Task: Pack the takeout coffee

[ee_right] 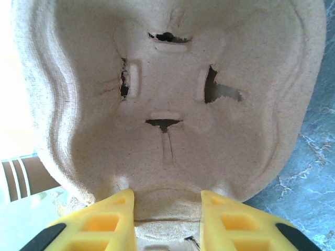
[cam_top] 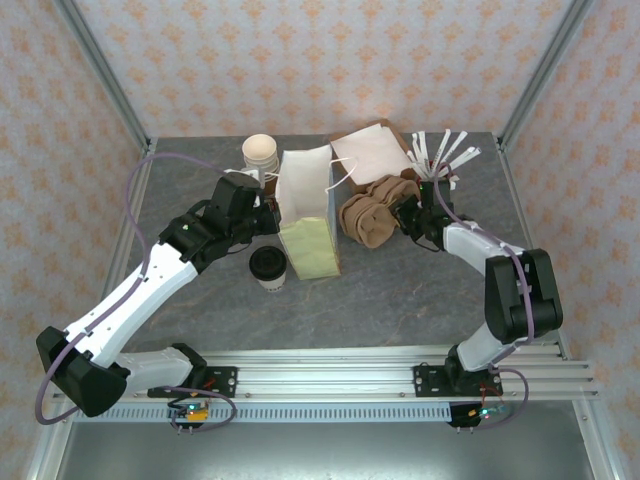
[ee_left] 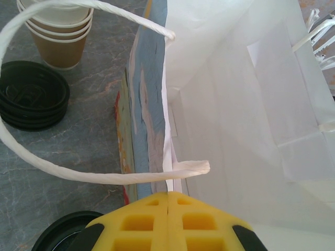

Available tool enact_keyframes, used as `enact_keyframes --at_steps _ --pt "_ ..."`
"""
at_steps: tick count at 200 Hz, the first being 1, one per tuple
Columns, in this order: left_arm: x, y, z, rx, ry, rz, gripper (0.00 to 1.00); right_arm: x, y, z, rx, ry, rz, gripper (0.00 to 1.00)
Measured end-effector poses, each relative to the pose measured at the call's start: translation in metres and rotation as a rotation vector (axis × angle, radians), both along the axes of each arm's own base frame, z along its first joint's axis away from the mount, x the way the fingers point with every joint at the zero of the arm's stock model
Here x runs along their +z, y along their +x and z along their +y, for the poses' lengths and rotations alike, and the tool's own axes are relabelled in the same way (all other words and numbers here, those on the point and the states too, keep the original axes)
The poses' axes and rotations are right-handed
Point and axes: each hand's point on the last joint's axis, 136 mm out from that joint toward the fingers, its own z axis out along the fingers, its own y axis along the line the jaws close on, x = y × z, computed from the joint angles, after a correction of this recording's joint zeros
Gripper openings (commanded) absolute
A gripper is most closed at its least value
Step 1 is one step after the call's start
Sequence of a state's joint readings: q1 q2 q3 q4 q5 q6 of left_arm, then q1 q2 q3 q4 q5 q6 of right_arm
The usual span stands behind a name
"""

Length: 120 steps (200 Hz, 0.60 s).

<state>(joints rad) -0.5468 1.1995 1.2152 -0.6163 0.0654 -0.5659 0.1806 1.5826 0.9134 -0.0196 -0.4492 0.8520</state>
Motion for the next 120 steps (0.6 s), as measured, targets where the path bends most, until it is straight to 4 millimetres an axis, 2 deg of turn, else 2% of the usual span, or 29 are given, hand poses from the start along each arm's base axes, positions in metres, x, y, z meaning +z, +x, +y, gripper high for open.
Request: enact_keyframes --at_steps 73,120 --pt "0.0 0.0 0.0 -0.001 -0.001 0.0 0.0 0.017 -0.022 -0.012 0.037 -0.101 -0.001 0.3" --pt "0.002 -0.002 -0.001 -0.008 -0.007 -0.004 0.01 0.04 -0.052 -0.018 0.111 -0.174 -0.006 0.3"
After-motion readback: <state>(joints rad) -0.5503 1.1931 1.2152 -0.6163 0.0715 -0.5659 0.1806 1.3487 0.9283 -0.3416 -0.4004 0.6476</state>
